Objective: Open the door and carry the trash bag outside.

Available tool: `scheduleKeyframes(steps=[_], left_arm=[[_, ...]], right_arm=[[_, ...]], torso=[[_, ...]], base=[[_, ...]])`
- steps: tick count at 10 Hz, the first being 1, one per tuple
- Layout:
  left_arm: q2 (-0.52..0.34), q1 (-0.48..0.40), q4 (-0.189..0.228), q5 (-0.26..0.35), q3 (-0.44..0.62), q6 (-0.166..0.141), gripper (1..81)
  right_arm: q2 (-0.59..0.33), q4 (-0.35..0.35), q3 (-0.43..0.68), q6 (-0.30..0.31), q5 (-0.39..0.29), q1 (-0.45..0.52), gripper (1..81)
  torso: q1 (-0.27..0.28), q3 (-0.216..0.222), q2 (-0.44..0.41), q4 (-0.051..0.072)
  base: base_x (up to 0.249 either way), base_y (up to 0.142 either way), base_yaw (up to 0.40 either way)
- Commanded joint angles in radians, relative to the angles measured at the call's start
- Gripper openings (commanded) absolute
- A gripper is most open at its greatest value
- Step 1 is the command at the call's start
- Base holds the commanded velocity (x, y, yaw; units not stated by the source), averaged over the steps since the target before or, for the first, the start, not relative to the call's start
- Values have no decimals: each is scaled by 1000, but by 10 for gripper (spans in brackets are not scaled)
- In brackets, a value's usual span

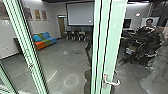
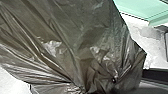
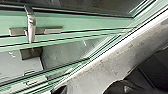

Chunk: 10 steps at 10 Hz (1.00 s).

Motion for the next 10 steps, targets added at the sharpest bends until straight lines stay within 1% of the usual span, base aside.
scheduleKeyframes(steps=[1, 2, 5, 7, 10], left_arm=[[-12, -54, -5, 55, 3, 4, 10], [-9, -54, -7, 55, -6, 4, 10], [-6, -54, -7, 55, -14, 4, 10], [-4, -56, -7, 55, -14, 3, 10], [-3, -55, -7, 55, -14, 3, 10]], right_arm=[[-32, 80, -55, 0, -69, 166, 811], [-19, 87, -103, 2, -118, 210, 811], [18, 106, -186, 16, -161, 292, 811], [67, 111, -244, 16, -206, 336, 811], [130, 113, -252, 16, -218, 387, 811]], torso=[[0, 0, 0, 0], [0, 0, 0, 0], [0, 0, 0, 0], [0, 0, 0, 0], [0, 0, 0, 0]], base=[[0, 0, 0], [0, 0, 0], [0, 0, 0], [0, 0, 0], [0, 0, 0]])
